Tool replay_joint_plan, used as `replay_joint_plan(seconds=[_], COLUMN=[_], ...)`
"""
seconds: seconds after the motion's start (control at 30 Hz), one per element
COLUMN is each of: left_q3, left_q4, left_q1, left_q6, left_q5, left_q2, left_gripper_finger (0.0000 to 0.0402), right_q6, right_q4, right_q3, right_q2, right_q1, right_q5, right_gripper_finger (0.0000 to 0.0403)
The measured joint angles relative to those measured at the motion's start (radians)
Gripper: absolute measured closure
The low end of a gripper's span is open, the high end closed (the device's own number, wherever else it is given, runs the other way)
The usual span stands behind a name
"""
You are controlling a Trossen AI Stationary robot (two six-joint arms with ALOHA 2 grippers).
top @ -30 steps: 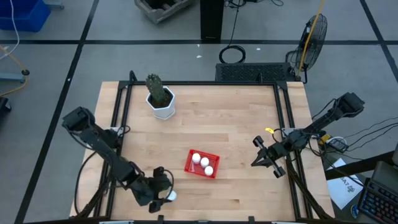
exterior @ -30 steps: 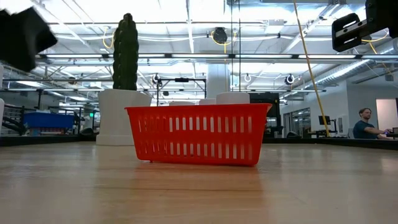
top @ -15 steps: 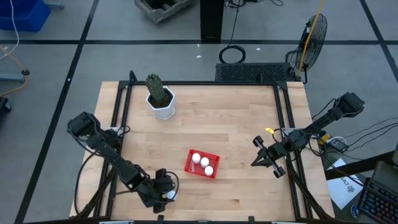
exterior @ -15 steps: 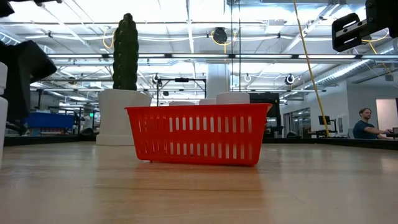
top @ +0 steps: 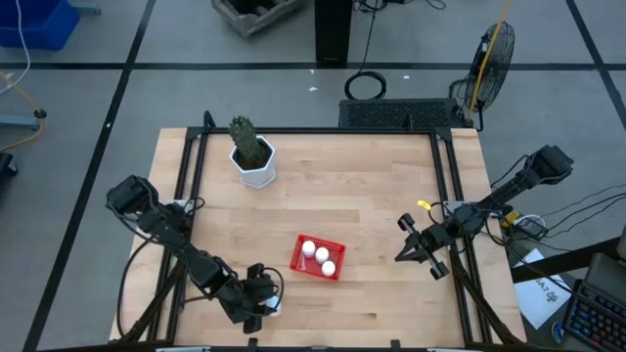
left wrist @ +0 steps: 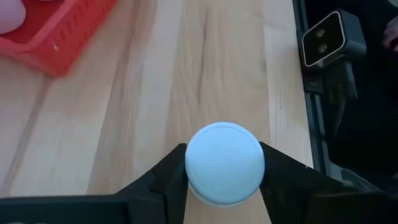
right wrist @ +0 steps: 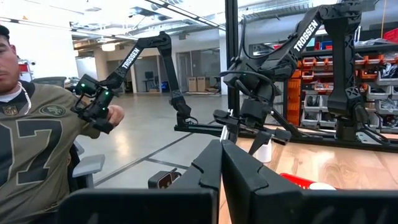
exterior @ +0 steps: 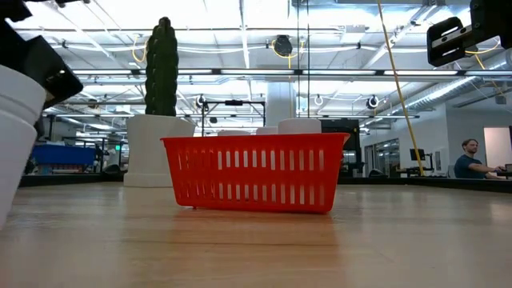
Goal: Pick and place pill bottles into a basket
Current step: Put the white pill bottle into the red bin
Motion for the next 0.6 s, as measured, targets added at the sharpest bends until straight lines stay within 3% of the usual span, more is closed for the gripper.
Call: replay_joint_plan(seconds=[0.33, 0.6], left_q3=[-0.001, -0.001], left_q4=[0.118, 0.132], left_q1=[0.047, 0.111], left_q6=[0.194, 0.355], left_q5=[0.02, 0.003], left_q2=[-0.004, -0.106], left_gripper_finger=[0.0229, 0.0237], right_q6=[0.0, 0.0], right_q4=[0.0, 0.0], right_q3=[0.0, 0.0], right_q2=[0.0, 0.0], right_q1=[0.0, 0.0], right_q5=[0.0, 0.0], right_gripper_finger=[0.0399, 0.0399])
